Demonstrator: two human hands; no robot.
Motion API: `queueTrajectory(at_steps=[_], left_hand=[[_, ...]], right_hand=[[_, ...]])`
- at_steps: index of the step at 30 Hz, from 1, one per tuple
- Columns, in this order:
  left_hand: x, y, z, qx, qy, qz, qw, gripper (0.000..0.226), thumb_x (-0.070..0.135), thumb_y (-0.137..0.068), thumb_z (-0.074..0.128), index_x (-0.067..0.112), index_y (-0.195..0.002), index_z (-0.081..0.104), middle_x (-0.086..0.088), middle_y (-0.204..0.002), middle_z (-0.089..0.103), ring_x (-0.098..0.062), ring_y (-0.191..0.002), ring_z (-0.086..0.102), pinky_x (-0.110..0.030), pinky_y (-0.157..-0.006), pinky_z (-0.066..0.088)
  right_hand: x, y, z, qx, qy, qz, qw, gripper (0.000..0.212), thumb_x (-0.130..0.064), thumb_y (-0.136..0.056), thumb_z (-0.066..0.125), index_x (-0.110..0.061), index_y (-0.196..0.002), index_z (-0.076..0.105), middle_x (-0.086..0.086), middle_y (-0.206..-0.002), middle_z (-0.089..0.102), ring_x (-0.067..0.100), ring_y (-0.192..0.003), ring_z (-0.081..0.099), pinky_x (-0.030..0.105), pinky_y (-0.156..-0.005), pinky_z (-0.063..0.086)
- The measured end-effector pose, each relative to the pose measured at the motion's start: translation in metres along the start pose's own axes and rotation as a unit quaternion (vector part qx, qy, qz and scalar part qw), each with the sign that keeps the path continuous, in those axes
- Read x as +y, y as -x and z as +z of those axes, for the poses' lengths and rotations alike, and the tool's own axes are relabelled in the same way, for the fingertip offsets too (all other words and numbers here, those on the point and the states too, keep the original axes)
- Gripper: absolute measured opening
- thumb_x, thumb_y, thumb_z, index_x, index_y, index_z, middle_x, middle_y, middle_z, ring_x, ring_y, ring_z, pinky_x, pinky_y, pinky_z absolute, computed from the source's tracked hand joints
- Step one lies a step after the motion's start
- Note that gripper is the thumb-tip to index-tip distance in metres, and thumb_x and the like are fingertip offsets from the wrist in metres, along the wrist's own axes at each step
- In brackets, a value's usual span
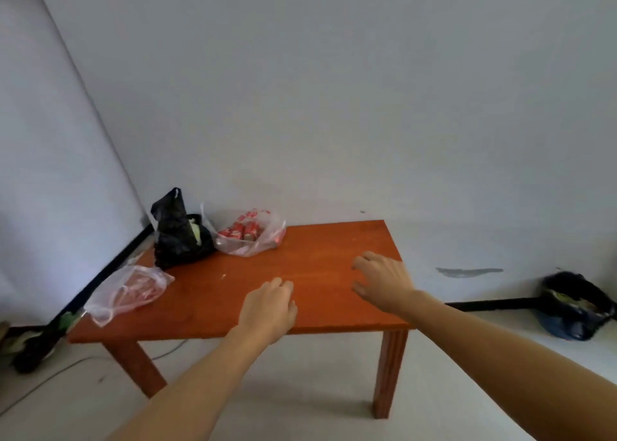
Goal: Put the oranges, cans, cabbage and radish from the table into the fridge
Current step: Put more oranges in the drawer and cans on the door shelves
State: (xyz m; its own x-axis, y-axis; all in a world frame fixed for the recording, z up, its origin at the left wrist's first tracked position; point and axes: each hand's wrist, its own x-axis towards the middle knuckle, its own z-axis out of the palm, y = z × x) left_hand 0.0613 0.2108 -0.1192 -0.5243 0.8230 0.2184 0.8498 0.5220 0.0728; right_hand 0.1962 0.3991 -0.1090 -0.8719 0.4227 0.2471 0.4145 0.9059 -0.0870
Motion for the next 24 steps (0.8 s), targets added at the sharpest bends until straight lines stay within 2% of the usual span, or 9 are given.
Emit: queueTrajectory(at_steps=[4, 7, 10, 17, 24], left_hand=[[-0.069, -0.012, 0.009, -0.01, -0.002, -0.064, 0.998, 0.018, 0.032, -0.094, 0.045, 0.022, -0.105, 0.056, 0.006, -0.098, 0.054, -0.013, -0.088, 0.055, -0.027, -0.068, 0.044], [-0.124, -0.02, 0.019, -0.019, -0.005, -0.101, 0.995, 0.02, 0.031, -0.094, 0.044, 0.021, -0.107, 0.056, 0.005, -0.1, 0.054, -0.015, -0.091, 0.055, -0.03, -0.073, 0.048], [-0.178, -0.036, 0.031, -0.025, 0.0, -0.114, 0.993, 0.021, 0.031, -0.095, 0.044, 0.022, -0.11, 0.055, 0.006, -0.102, 0.054, -0.011, -0.09, 0.053, -0.026, -0.073, 0.045], [-0.299, -0.097, 0.053, -0.027, -0.005, -0.074, 0.997, 0.028, 0.03, -0.097, 0.042, 0.022, -0.12, 0.053, 0.005, -0.112, 0.055, -0.011, -0.1, 0.053, -0.026, -0.08, 0.041], [-0.383, -0.183, 0.071, -0.048, -0.017, -0.02, 0.999, 0.025, 0.031, -0.097, 0.039, 0.02, -0.114, 0.054, 0.003, -0.112, 0.054, -0.015, -0.103, 0.052, -0.031, -0.087, 0.045]], right_hand=[[-0.041, -0.073, 0.032, -0.031, -0.011, -0.048, 0.998, 0.036, -0.039, -0.093, 0.053, -0.025, -0.126, 0.053, -0.003, -0.123, 0.055, 0.019, -0.108, 0.057, 0.028, -0.073, 0.037], [-0.077, -0.122, 0.058, -0.054, -0.011, -0.075, 0.996, 0.036, -0.039, -0.093, 0.053, -0.025, -0.126, 0.053, -0.003, -0.124, 0.054, 0.02, -0.11, 0.057, 0.03, -0.077, 0.042], [-0.11, -0.168, 0.088, -0.065, -0.013, -0.096, 0.993, 0.036, -0.039, -0.094, 0.051, -0.025, -0.127, 0.052, -0.003, -0.123, 0.054, 0.019, -0.109, 0.056, 0.03, -0.078, 0.042], [-0.163, -0.271, 0.153, -0.09, -0.002, -0.062, 0.994, 0.035, -0.038, -0.093, 0.051, -0.024, -0.126, 0.053, -0.003, -0.123, 0.054, 0.019, -0.108, 0.056, 0.032, -0.083, 0.046], [-0.181, -0.356, 0.185, -0.113, 0.018, -0.005, 0.993, 0.035, -0.037, -0.093, 0.048, -0.024, -0.125, 0.055, -0.003, -0.129, 0.054, 0.019, -0.114, 0.056, 0.034, -0.084, 0.047]])
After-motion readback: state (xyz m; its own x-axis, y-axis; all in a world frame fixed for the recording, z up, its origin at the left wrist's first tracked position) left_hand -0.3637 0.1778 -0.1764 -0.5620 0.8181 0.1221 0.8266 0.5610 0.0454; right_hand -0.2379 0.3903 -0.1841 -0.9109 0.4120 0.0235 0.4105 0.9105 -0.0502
